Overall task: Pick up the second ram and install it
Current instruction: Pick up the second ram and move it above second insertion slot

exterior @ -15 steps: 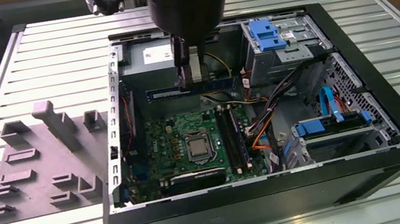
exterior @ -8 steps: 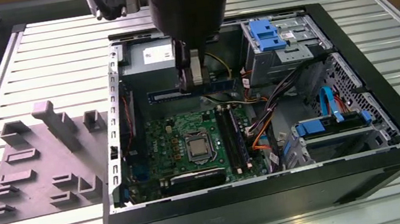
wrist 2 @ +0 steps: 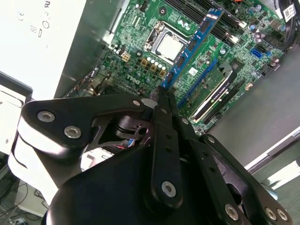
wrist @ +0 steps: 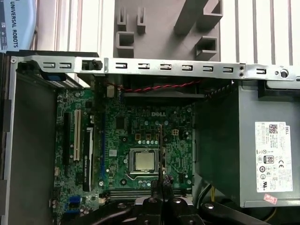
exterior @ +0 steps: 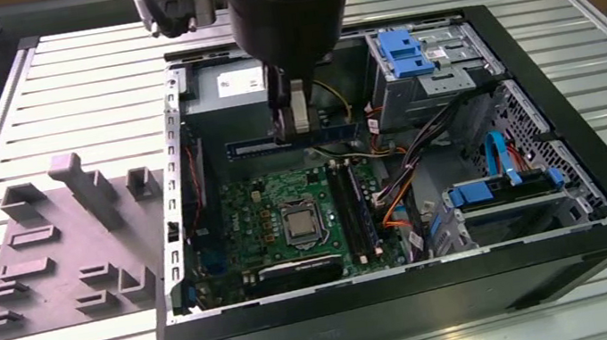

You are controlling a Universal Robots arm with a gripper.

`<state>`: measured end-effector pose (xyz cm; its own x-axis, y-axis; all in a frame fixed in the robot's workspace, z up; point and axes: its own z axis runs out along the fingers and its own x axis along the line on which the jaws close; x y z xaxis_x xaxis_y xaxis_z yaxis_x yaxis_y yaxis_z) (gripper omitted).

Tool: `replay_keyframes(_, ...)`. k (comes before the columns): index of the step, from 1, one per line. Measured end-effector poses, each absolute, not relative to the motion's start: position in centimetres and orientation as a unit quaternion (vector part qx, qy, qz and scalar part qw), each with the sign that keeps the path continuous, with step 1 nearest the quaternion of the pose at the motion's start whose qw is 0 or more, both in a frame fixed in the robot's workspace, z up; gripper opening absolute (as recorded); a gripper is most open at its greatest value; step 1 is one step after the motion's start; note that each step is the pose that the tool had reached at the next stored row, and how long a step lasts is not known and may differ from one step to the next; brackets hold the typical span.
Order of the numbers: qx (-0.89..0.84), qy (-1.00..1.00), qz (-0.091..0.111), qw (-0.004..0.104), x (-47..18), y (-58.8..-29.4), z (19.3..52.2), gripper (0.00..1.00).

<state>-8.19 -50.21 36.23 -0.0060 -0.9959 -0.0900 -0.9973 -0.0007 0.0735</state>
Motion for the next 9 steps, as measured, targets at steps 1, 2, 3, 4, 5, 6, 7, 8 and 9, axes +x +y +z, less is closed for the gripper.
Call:
replay_keyframes(1, -0.705, 0.707, 0.058, 0.006, -8.17, -50.21, 36.18, 0.11)
replay_keyframes(2, -0.705, 0.707, 0.058, 0.006, -8.16, -50.21, 36.13, 0.11)
replay_keyframes(3, -0.705, 0.707, 0.058, 0.006, -8.14, -50.21, 36.08, 0.11)
replay_keyframes(4, -0.705, 0.707, 0.058, 0.006, -8.13, -50.21, 36.02, 0.11)
replay_keyframes(5, -0.705, 0.707, 0.058, 0.006, -8.12, -50.21, 35.97, 0.11)
replay_keyframes(6, -0.705, 0.707, 0.058, 0.006, -8.11, -50.21, 35.92, 0.11)
replay_keyframes(7, -0.705, 0.707, 0.058, 0.006, -8.09, -50.21, 35.86, 0.11)
replay_keyframes(8, -0.705, 0.707, 0.058, 0.006, -8.08, -50.21, 35.81, 0.11)
replay_keyframes(9, -0.705, 0.707, 0.058, 0.006, -8.07, -50.21, 35.75, 0.11)
